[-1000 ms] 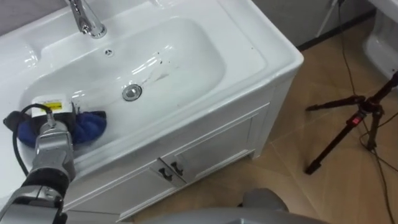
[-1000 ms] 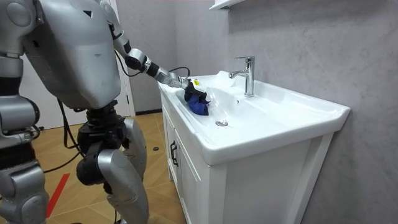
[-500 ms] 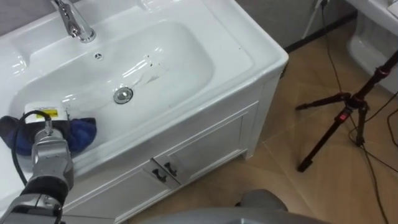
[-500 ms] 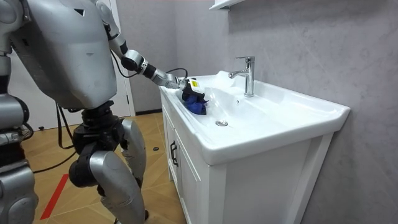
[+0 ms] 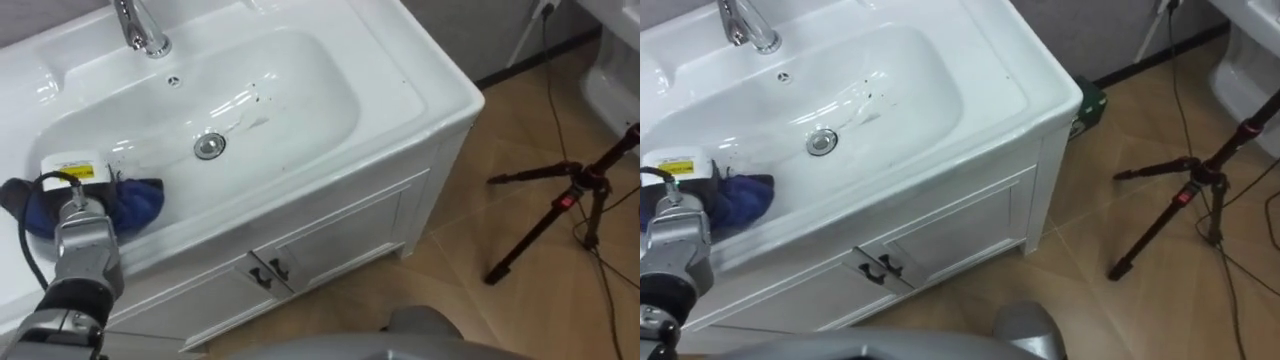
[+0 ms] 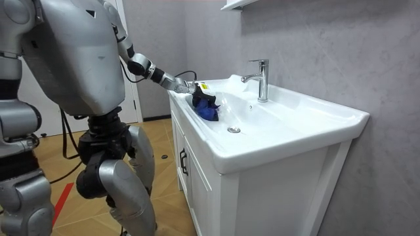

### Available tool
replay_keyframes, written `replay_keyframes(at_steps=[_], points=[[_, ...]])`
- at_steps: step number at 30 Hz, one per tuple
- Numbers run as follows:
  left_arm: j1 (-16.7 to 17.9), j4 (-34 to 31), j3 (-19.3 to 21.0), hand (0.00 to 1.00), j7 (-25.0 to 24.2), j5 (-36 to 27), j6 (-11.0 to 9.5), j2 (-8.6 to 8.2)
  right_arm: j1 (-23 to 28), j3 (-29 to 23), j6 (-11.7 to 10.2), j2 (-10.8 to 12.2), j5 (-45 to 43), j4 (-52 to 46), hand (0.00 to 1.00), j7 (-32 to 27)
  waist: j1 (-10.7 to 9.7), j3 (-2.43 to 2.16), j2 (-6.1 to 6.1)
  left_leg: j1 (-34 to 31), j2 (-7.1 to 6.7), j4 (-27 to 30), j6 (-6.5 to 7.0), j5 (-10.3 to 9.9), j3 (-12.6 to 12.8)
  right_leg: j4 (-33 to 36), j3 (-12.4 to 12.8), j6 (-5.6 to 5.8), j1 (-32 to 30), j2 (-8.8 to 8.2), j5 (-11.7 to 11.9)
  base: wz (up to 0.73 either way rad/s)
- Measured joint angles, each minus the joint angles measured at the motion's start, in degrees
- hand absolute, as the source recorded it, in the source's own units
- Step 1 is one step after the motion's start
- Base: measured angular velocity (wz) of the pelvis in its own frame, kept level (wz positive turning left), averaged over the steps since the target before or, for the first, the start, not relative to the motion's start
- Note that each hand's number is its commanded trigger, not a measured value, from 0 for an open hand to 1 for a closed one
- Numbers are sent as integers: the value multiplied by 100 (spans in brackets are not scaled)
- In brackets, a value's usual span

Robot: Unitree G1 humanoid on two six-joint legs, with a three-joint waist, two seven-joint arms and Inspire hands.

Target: Wipe basin

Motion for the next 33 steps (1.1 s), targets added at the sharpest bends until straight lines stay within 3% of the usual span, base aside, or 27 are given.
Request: replay_keyframes(at_steps=[4,6,10,12,16,17,21,26,27,30,33], points=[[-749,582,24,100,150,-502,-13,-37,-128,387,6,-3,80,38,0,6,129,80,-132,-287,35,325,13,-21,-71,159,7,-23,-196,-72,-6,7],[-1057,794,40,100,250,-991,-20,-45,-193,578,-26,3,178,25,0,-5,156,84,-156,-535,124,595,36,-97,-71,255,-23,-46,-358,-61,-15,5],[-1389,920,108,100,310,-1540,-76,-55,-276,590,-25,17,181,87,0,-5,155,109,-210,-875,136,889,105,-147,-68,484,-3,-44,-683,-96,-34,5],[-1665,1157,114,100,479,-1858,-111,-77,-309,773,0,44,185,178,0,-11,95,128,-248,-1056,150,1022,97,-203,-73,633,-33,-46,-876,-173,-45,8],[-2089,1486,69,100,695,-2442,-156,-96,-334,854,4,115,179,258,0,-40,-25,176,-329,-1311,215,1205,98,-320,-81,767,-23,-25,-1145,-151,-35,0],[-2184,1573,67,100,781,-2648,-162,-102,-340,928,3,117,179,256,0,-78,-111,208,-368,-1369,232,1289,99,-374,-78,847,-9,-25,-1216,-149,-35,-11],[-2386,1702,-41,100,1080,-3108,-331,-118,-370,1027,4,112,175,255,0,-120,-259,240,-427,-1664,356,1606,144,-668,18,1109,22,-54,-1561,-93,-10,-19],[-2602,1958,-50,100,1402,-3735,-420,-238,-417,1228,31,117,149,266,0,-122,-469,244,-412,-1849,437,1903,201,-772,32,1263,43,-69,-1758,-82,77,-9],[-2658,2003,-57,100,1443,-3804,-431,-281,-440,1249,50,120,138,243,0,-119,-495,283,-427,-1850,425,1941,214,-787,53,1340,89,-76,-1793,-97,69,-10],[-2812,2087,-248,100,1496,-3845,-418,-297,-471,1252,55,111,137,106,0,-178,-558,255,-339,-2091,434,2129,261,-848,70,1537,131,-54,-2070,-139,21,-4],[-2866,2096,-389,100,1521,-4156,-404,-276,-574,1346,36,111,162,2,0,-186,-629,268,-311,-2188,399,2230,288,-864,72,1720,156,-89,-2211,-224,-15,4]])
